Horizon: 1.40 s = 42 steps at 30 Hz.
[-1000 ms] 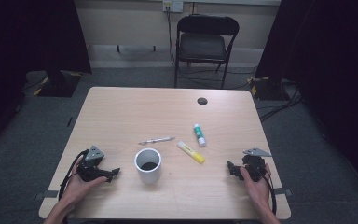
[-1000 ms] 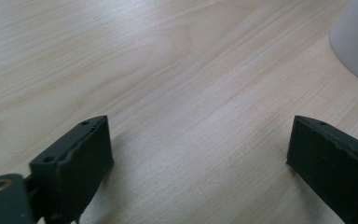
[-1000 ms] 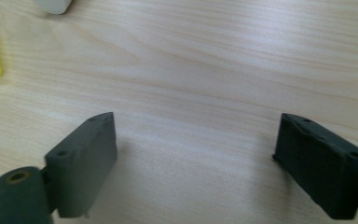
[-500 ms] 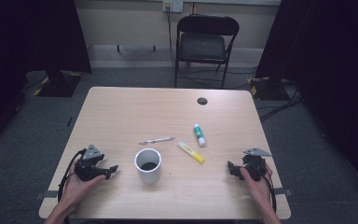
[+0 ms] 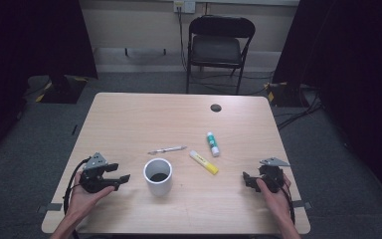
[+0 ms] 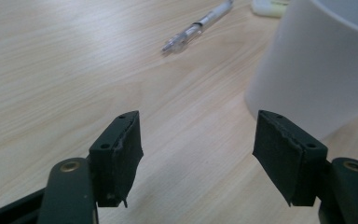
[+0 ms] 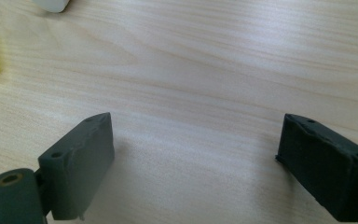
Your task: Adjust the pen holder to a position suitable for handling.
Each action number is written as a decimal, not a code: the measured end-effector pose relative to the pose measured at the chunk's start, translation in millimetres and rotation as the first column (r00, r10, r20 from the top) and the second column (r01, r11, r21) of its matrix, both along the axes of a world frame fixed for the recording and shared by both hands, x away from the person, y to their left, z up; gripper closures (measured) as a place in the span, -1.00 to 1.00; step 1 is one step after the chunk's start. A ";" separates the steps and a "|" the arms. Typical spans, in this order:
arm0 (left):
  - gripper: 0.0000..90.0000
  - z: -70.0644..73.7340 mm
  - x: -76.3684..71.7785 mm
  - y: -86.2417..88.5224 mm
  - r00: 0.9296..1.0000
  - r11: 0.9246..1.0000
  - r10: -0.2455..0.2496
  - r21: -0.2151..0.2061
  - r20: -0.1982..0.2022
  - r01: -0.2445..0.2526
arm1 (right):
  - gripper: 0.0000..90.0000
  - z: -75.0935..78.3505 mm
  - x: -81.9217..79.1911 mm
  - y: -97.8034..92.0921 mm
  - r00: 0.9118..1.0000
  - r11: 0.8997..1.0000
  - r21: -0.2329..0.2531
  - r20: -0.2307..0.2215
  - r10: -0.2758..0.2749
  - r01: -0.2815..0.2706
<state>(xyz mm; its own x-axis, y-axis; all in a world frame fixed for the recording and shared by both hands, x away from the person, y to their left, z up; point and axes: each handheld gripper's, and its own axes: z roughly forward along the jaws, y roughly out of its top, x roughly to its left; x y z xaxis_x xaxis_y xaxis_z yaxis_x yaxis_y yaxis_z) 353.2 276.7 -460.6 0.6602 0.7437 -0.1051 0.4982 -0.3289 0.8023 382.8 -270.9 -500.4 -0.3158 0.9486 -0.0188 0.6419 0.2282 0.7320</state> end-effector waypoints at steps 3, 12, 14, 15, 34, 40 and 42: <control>-0.23 7.0 -2.5 -3.2 1.000 1.000 -0.017 -0.026 0.018 0.018 | -0.79 0.0 -0.1 0.0 1.000 1.000 0.000 0.000 0.000 0.000; 0.03 32.0 -9.3 -20.3 0.994 0.993 -0.092 -0.076 0.056 0.096 | -0.79 0.0 -0.2 0.1 1.000 1.000 0.001 -0.001 -0.001 0.001; 0.05 35.6 -10.0 -21.2 0.993 0.991 -0.097 -0.083 0.064 0.102 | -0.79 0.0 -0.1 0.1 1.000 1.000 0.001 -0.001 -0.001 0.001; 0.07 39.0 -10.4 -22.5 0.992 0.990 -0.103 -0.094 0.071 0.109 | -0.79 0.0 -0.2 0.1 1.000 1.000 0.001 -0.001 -0.001 0.001; 0.65 54.2 32.7 -63.1 0.982 0.974 -0.179 -0.127 0.066 0.187 | -0.79 0.0 -0.1 0.0 1.000 1.000 0.000 0.000 0.000 0.000; 0.49 43.1 40.1 -63.6 0.984 0.976 -0.176 -0.121 0.037 0.180 | -0.79 0.0 -0.1 0.1 1.000 1.000 0.000 0.000 0.000 0.000; 0.41 36.9 41.2 -66.0 0.984 0.977 -0.177 -0.119 0.012 0.177 | -0.79 0.0 0.1 0.3 1.000 1.000 0.000 0.000 -0.001 0.001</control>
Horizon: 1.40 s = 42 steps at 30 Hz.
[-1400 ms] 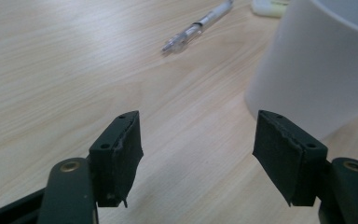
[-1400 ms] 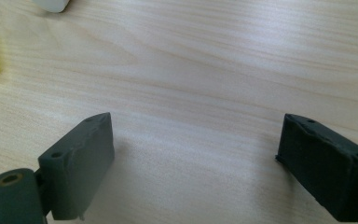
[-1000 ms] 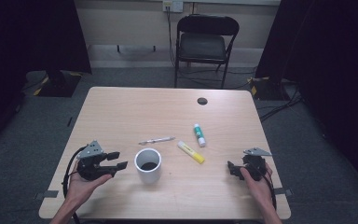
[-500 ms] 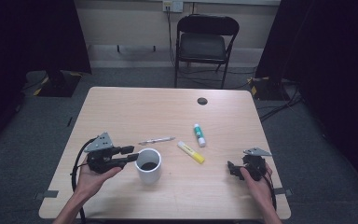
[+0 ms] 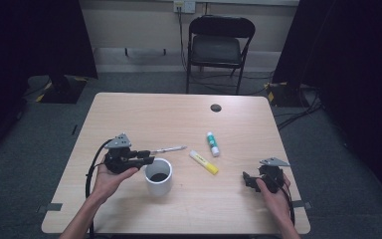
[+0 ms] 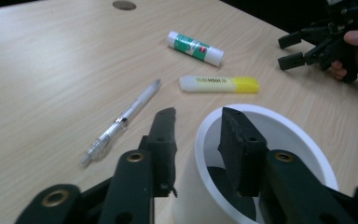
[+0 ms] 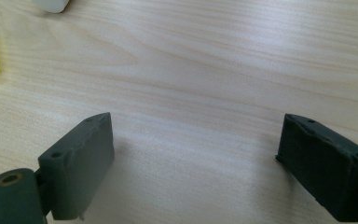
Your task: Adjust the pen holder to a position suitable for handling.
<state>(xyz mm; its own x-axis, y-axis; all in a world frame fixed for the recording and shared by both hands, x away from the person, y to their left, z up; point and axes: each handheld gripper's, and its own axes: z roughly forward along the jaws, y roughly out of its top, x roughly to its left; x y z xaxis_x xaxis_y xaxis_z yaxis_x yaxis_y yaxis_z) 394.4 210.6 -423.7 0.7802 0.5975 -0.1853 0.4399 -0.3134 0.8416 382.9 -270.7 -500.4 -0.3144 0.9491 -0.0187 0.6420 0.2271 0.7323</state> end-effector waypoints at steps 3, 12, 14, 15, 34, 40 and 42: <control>0.38 -3.3 -0.4 -4.4 1.000 1.000 -0.005 0.018 -0.008 0.006 | -0.79 0.0 0.0 0.0 1.000 1.000 0.000 0.000 0.000 0.000; 0.52 -9.3 2.3 -18.8 0.999 0.995 -0.028 0.100 -0.017 0.029 | -0.79 0.0 -0.1 0.0 1.000 1.000 0.000 -0.001 0.000 0.000; 0.60 -10.4 3.3 -20.3 0.999 0.993 -0.031 0.114 -0.013 0.032 | -0.79 0.0 -0.1 0.0 1.000 1.000 0.000 0.000 0.000 0.000; 0.60 -10.7 4.0 -21.0 0.999 0.994 -0.027 0.107 -0.018 0.028 | -0.79 0.0 -0.1 0.0 1.000 1.000 0.000 0.000 0.000 0.000; 0.72 -11.0 6.1 -48.7 0.997 0.993 -0.067 0.098 -0.023 0.069 | -0.79 0.0 -0.1 0.0 1.000 1.000 0.000 0.000 0.000 0.000; 0.72 -11.4 7.0 -57.5 0.996 0.993 -0.081 0.090 -0.027 0.083 | -0.79 0.0 -0.1 0.0 1.000 1.000 0.000 0.000 0.000 0.000; 0.72 -11.6 7.3 -60.7 0.996 0.993 -0.084 0.086 -0.029 0.086 | -0.79 0.0 -0.1 0.0 1.000 1.000 0.000 0.000 0.000 0.000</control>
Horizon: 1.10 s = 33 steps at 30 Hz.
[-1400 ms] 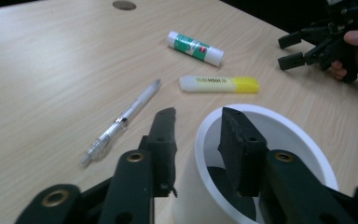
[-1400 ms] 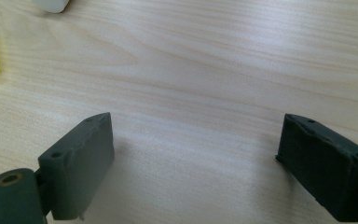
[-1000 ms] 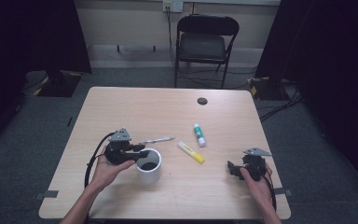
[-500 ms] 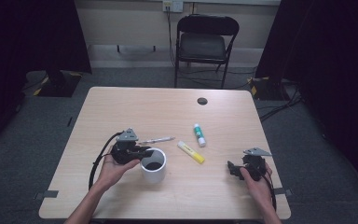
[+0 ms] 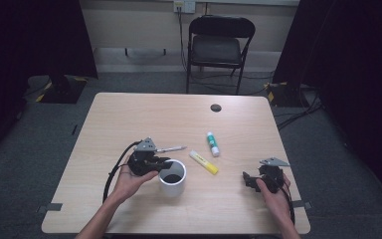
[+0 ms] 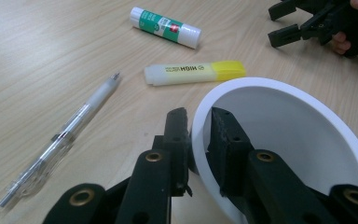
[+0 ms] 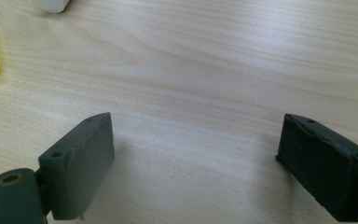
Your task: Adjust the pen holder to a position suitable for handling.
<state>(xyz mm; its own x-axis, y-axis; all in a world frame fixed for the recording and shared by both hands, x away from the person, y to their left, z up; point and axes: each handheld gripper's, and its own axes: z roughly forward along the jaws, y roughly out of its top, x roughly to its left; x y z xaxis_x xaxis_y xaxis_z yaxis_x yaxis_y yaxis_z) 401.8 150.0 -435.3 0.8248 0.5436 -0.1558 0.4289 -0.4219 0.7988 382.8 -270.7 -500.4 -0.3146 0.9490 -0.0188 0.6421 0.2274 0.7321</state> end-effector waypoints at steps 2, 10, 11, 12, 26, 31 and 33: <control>0.71 0.0 0.1 -1.6 1.000 1.000 -0.003 -0.001 -0.003 0.003 | -0.79 0.0 0.0 0.1 1.000 1.000 0.001 0.000 -0.001 0.001; 0.71 0.0 0.0 -8.9 1.000 1.000 -0.014 0.001 0.000 0.014 | -0.79 0.0 0.0 0.1 1.000 1.000 0.001 0.000 -0.001 0.001; 0.71 -0.3 0.0 -9.5 1.000 1.000 -0.016 -0.004 -0.002 0.015 | -0.79 0.0 0.0 0.1 1.000 1.000 0.001 0.000 -0.001 0.001; 0.71 -1.2 0.0 -11.2 1.000 1.000 -0.015 -0.020 -0.012 0.015 | -0.79 0.0 0.0 0.1 1.000 1.000 0.001 0.000 -0.001 0.001; 0.70 -1.6 0.9 -20.7 1.000 1.000 -0.018 -0.024 -0.007 0.018 | -0.78 0.0 0.0 0.0 1.000 1.000 0.001 0.000 0.000 0.000; 0.67 -1.2 2.1 -18.7 1.000 0.999 -0.019 -0.042 -0.013 0.019 | -0.78 0.0 0.0 0.0 1.000 1.000 0.001 0.000 0.000 0.000; 0.54 0.5 1.8 -17.3 1.000 0.997 -0.024 -0.073 -0.019 0.022 | -0.78 0.0 0.0 0.1 1.000 1.000 0.001 0.000 0.000 0.000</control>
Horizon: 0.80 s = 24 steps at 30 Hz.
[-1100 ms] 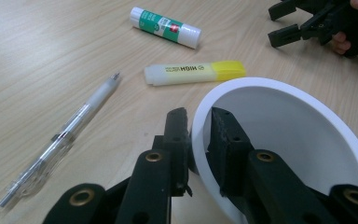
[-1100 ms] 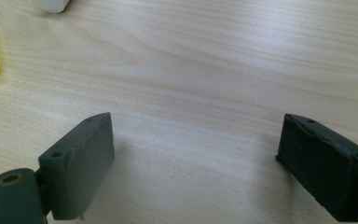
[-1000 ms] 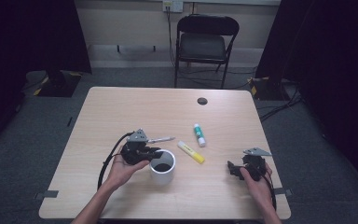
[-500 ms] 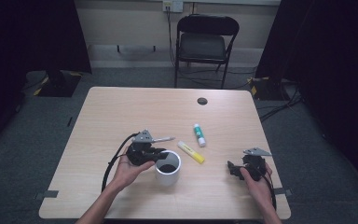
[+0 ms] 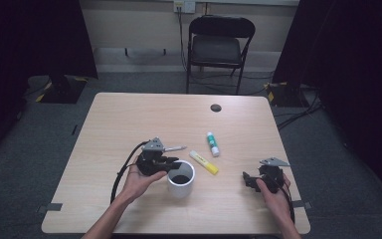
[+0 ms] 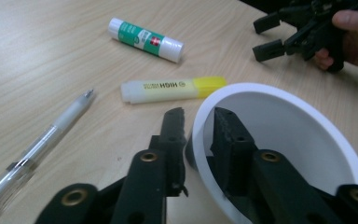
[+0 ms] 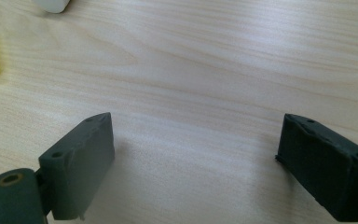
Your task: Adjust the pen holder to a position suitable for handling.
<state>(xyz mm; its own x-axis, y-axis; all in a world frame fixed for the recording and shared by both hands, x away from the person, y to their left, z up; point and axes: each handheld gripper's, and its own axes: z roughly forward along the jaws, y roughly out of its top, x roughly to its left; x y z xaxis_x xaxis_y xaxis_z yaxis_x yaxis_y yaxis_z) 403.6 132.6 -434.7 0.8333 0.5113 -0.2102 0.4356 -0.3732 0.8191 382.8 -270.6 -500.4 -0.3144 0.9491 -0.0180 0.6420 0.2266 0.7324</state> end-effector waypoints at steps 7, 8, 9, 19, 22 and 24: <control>0.17 4.5 -1.7 8.0 1.000 1.000 0.003 -0.025 0.007 -0.002 | -0.78 0.1 -0.2 0.2 1.000 1.000 0.001 -0.002 -0.001 0.001; 0.10 5.7 -1.7 10.1 1.000 1.000 0.001 -0.031 0.012 -0.001 | -0.78 0.1 -0.2 0.1 1.000 1.000 0.001 -0.002 -0.001 0.001; 0.03 7.1 -2.2 11.8 1.000 0.999 0.004 -0.039 0.017 -0.004 | -0.78 0.1 -0.2 0.2 1.000 1.000 0.001 -0.002 -0.001 0.001; -0.24 17.9 -9.9 35.3 0.996 0.998 0.048 -0.051 0.073 -0.044 | -0.78 0.1 -0.2 0.2 1.000 1.000 0.001 -0.002 -0.002 0.002; -0.28 21.0 -11.3 43.4 0.995 0.996 0.077 -0.047 0.068 -0.074 | -0.78 0.1 -0.2 0.2 1.000 1.000 0.001 -0.002 -0.001 0.001; -0.30 22.5 -13.1 48.5 0.994 0.996 0.082 -0.047 0.074 -0.079 | -0.78 0.1 -0.2 0.2 1.000 1.000 0.001 -0.002 -0.002 0.002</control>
<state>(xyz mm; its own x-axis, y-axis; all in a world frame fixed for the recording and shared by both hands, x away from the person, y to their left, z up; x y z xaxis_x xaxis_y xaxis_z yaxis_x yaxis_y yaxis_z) 390.5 181.1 -412.3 0.8043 0.5690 -0.1713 0.3986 -0.3028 0.8657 382.6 -270.4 -500.3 -0.3129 0.9496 -0.0170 0.6436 0.2252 0.7315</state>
